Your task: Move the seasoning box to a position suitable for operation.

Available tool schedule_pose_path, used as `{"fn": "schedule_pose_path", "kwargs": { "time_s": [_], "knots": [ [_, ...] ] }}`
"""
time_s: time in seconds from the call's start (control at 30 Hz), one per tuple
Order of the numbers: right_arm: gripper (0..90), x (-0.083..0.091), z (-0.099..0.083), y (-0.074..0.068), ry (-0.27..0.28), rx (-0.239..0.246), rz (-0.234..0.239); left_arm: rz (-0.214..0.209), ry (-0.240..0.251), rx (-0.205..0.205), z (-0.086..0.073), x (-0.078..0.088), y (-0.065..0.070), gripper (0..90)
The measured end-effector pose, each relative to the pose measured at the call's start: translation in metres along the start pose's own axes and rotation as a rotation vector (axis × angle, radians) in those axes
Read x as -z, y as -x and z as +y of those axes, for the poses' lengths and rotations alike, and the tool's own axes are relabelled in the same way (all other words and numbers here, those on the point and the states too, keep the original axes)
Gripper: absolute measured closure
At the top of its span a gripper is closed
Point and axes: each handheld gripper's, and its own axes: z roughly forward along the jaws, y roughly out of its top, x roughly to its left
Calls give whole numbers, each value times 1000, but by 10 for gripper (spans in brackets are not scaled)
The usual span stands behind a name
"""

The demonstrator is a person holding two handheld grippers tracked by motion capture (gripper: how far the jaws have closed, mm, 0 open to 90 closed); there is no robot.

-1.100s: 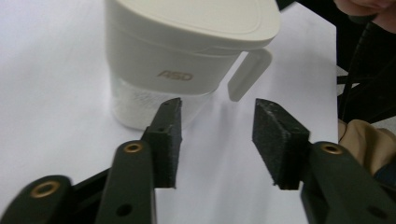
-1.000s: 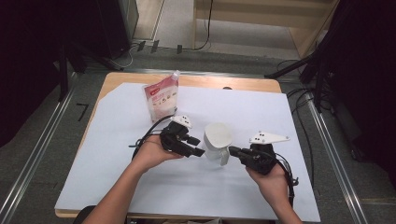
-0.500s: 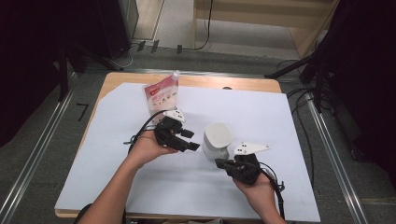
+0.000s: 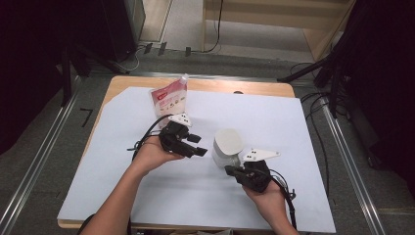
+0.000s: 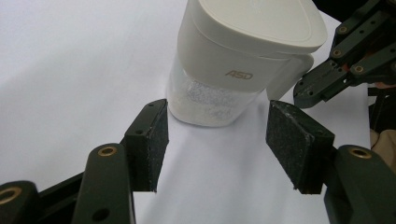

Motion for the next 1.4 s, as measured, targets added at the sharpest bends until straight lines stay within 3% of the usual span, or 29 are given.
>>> {"fn": "schedule_pose_path", "kwargs": {
  "time_s": [0.2, 0.33, 0.5, 0.73, 0.8, 1.1, 1.23, 1.4],
  "knots": [
    [900, 7, 0, 12, 0, -37, -26, 17, 0, -6, 1, 0, 1, 398],
    [900, 10, -1, 19, 0, -46, -35, 29, 5, -14, 1, -2, 0, 370],
    [900, 13, -2, 23, 2, -42, -37, 28, 3, 3, 2, -3, 1, 368],
    [900, 19, -2, 34, 2, -69, -53, 11, 11, 3, 3, -3, 1, 346],
    [900, 21, -2, 39, -2, -73, -61, -8, 34, 7, 4, -4, 2, 338],
    [900, 26, -1, 56, -8, -104, -81, -17, -1, 6, 7, -9, 6, 301],
    [900, 29, 1, 66, -12, -123, -82, -33, -9, 24, 9, -13, 9, 270],
    [900, 33, 1, 76, -14, -141, -84, -68, 20, 44, 10, -17, 10, 227]
  ]
}}
